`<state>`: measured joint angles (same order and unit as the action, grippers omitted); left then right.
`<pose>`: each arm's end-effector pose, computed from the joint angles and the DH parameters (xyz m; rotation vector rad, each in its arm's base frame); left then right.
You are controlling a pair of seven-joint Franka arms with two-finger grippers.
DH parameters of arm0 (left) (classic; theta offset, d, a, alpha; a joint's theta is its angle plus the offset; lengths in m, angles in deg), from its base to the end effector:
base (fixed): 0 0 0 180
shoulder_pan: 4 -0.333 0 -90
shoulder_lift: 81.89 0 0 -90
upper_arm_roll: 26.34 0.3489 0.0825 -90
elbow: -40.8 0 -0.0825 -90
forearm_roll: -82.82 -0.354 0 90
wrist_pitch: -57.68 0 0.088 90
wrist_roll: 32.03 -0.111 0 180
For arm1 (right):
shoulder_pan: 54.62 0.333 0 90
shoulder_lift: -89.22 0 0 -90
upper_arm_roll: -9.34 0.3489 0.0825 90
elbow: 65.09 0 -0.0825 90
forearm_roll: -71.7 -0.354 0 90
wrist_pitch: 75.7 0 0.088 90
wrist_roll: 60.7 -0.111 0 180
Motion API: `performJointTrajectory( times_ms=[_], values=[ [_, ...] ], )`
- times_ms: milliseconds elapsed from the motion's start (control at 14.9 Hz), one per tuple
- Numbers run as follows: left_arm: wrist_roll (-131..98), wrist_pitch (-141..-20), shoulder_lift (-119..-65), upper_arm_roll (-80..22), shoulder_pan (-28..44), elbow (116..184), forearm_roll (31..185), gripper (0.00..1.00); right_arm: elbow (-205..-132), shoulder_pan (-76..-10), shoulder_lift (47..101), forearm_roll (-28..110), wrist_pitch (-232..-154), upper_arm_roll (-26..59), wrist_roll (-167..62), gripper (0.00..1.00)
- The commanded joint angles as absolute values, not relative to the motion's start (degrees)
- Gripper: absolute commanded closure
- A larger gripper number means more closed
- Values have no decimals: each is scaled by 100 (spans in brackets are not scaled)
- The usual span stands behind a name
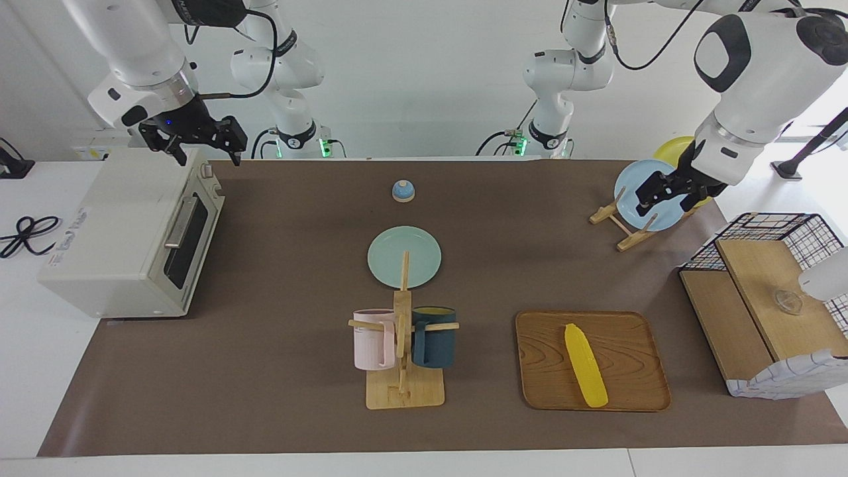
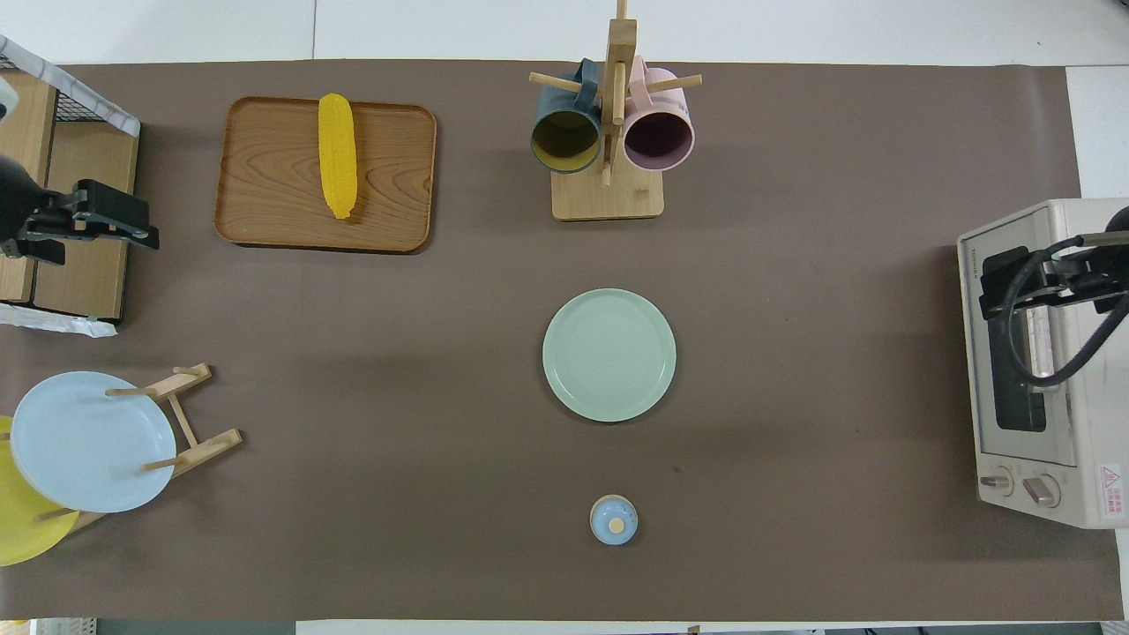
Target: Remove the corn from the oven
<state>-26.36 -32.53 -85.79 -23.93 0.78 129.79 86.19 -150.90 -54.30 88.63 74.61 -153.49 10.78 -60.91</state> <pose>0.5457 -0.0300 0.6252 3.0867 0.0913 -0.0780 0.5046 0.0090 0.6628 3.0802 0.0309 -0.2305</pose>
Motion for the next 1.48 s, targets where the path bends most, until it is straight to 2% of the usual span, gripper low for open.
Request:
performJointTrajectory(
  times_ms=[0, 1410],
  values=[
    [-2685, -3145, -8058, -2581, -101, 13659, 8528, 0, -15254, -5418, 8975, 7302, -15349, 1022, -6140, 0],
    [-3080, -4041, -8049, -2739, -207, 14029, 8089, 0, -15280, -5410, 8975, 7302, -15349, 1013, -6140, 0]
  ],
)
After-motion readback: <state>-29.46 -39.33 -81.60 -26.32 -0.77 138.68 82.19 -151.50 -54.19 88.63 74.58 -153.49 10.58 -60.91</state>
